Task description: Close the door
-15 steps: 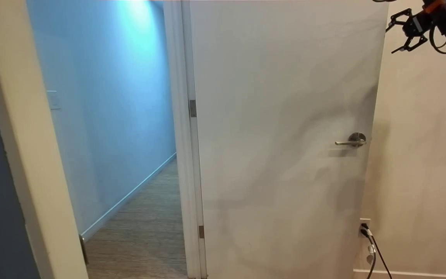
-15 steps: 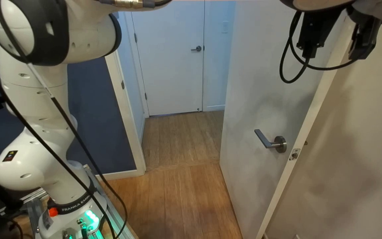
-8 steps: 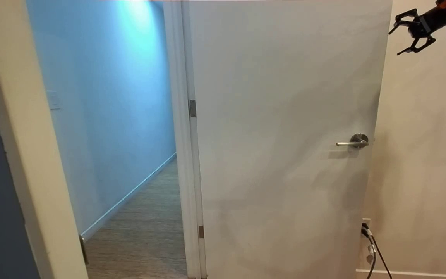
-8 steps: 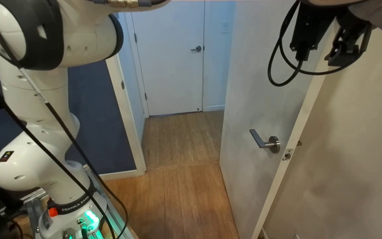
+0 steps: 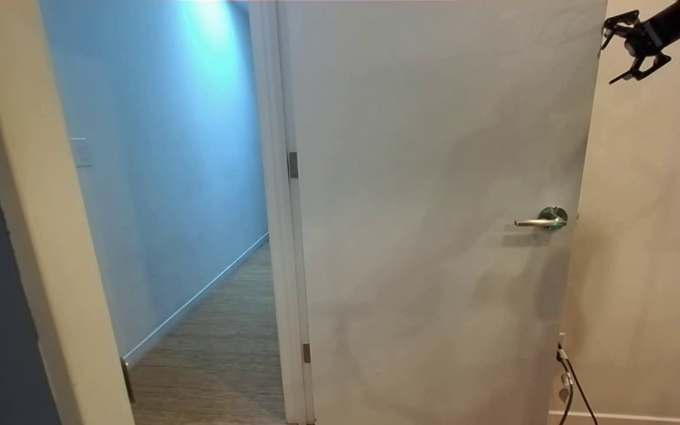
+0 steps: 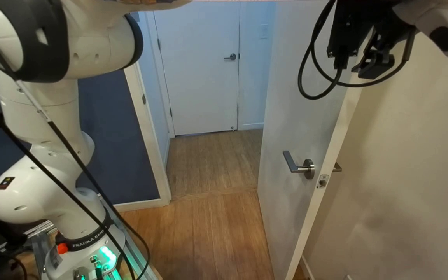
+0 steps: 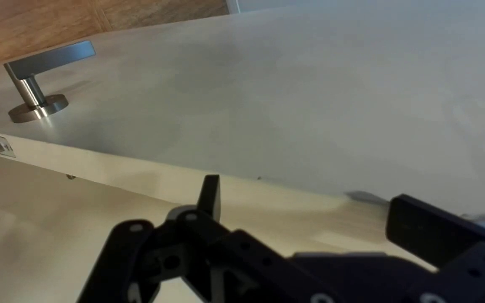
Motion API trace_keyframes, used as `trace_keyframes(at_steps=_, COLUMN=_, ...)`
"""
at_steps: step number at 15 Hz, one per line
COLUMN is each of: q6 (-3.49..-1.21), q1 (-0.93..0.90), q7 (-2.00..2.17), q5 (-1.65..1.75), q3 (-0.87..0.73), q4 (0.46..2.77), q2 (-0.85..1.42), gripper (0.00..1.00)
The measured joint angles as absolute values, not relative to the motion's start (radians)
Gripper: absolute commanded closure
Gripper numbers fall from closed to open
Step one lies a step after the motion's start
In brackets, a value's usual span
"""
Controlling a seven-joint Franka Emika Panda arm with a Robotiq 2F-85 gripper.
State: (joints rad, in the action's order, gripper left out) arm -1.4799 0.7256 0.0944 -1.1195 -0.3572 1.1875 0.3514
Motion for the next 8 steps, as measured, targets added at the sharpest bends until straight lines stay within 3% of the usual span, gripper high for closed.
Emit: trace_keyframes(at_steps=8, q6=-1.39, q1=0.722, q7=0.073, q5=-0.965, q3=-0.373, q4=1.198, q2=0.303, gripper=0.0)
